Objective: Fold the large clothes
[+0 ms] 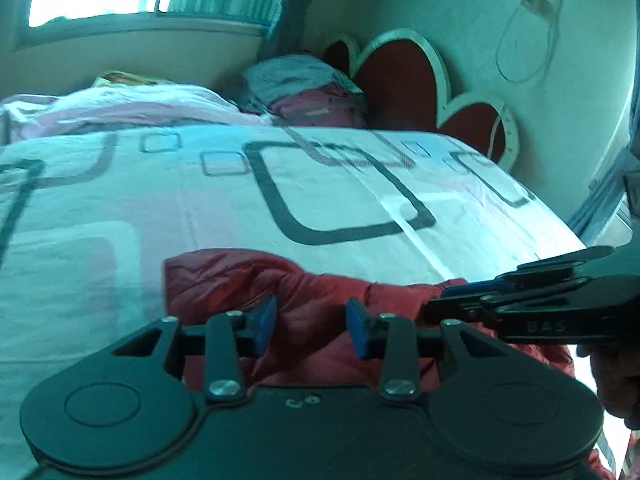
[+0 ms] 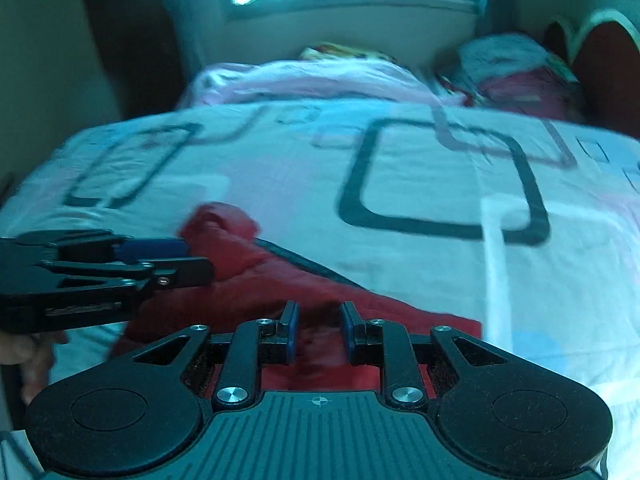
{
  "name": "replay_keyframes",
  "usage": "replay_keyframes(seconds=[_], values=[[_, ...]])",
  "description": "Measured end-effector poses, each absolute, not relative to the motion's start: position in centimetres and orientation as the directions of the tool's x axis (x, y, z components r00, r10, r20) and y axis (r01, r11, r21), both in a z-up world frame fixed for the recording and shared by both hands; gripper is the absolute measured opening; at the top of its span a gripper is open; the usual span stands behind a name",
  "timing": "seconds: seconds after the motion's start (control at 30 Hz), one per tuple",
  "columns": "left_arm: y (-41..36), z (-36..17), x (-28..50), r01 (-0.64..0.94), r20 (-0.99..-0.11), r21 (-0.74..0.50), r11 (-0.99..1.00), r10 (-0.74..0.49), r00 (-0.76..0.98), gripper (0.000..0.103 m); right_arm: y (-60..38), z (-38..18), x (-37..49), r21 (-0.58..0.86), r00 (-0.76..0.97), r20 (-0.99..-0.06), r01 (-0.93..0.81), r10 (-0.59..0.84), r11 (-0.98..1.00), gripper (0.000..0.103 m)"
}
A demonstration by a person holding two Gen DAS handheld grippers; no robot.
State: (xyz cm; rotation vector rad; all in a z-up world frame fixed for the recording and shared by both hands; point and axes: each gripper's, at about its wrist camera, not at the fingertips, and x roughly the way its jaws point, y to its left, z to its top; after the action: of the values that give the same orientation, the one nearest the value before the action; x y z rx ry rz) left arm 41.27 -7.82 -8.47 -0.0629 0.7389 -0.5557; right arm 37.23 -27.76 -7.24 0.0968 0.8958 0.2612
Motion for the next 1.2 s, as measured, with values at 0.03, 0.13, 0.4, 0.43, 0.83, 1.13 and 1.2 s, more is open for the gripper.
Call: replay_keyframes(seconds=[0.03,0.13,0.4,0.43,0.83,1.13,1.2], values=[[-8.2,-8.9,41.8,0.462,-0.627,-0.250,0.851,-0.505,0.593,0.037,-28.1,-7.9,37.5,0.189,0.591,-0.766,-0.169,0.253,0.967,0.022],[-9.3,-10.0,43.0,0.474,-0.645,-0.261,0.841,-0.517,0.562,0.037,-29.4,-9.8,37.8,0.207,0.571,-0.783,-0.137,0.248,0.969,0.022],[-11.9,-12.0,44.2,0.493,-0.700,-0.190,0.849,-0.469,0.538,0.037,-30.8,-12.3,38.1,0.238,0.581,-0.779,-0.072,0.235,0.969,0.022],[-12.0,-11.9,44.2,0.498,-0.704,-0.182,0.848,-0.466,0.536,0.037,-30.7,-12.2,38.2,0.236,0.580,-0.780,-0.071,0.232,0.969,0.022],[-9.2,-5.3,33.4,0.592,-0.611,-0.193,0.783,-0.568,0.551,0.043,-35.0,-7.1,29.5,0.308,0.634,-0.731,-0.022,0.252,0.951,0.022],[-8.8,-6.8,31.6,0.536,-0.676,-0.093,0.839,-0.449,0.585,0.043,-34.6,-6.9,27.2,0.296,0.653,-0.724,0.003,0.222,0.955,0.022],[-8.1,-5.3,30.0,0.542,-0.648,-0.128,0.831,-0.484,0.588,0.043,-35.3,-5.4,25.5,0.300,0.676,-0.701,-0.010,0.228,0.954,0.023]])
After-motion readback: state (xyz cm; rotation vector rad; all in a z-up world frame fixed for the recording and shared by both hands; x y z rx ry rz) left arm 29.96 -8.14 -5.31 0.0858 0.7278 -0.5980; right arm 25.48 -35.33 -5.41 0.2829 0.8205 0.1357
